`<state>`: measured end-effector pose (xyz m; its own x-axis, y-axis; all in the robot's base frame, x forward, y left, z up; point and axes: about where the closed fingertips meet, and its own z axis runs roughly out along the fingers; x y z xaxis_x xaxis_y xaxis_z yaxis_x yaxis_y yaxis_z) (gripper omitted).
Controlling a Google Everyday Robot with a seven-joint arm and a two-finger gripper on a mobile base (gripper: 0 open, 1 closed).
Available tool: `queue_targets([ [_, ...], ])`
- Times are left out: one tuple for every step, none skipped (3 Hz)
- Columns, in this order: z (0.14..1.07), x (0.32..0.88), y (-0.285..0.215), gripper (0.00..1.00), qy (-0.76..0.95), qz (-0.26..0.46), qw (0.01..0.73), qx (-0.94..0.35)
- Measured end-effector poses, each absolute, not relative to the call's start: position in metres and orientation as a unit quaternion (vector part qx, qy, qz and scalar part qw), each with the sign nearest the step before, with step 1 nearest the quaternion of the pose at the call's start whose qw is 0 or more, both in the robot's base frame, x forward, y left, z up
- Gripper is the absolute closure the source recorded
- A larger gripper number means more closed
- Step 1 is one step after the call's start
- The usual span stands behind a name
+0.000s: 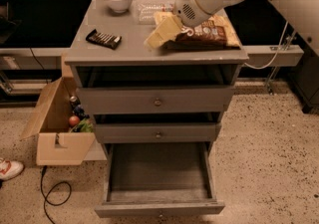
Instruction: Place rxbar chocolate into bottom drawer
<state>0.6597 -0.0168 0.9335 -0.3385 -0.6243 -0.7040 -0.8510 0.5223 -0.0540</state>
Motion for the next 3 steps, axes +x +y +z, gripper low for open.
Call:
queue_targets([
  [0.932,0.660,-0.016,0.00,0.801,0.165,0.344,-0.461],
  [0.919,0.682,0.010,0.00,0.785,0.165,0.356,-0.480],
  [0.912,0.711,0.045,0.00,0.758,0.176,0.377,-0.502],
])
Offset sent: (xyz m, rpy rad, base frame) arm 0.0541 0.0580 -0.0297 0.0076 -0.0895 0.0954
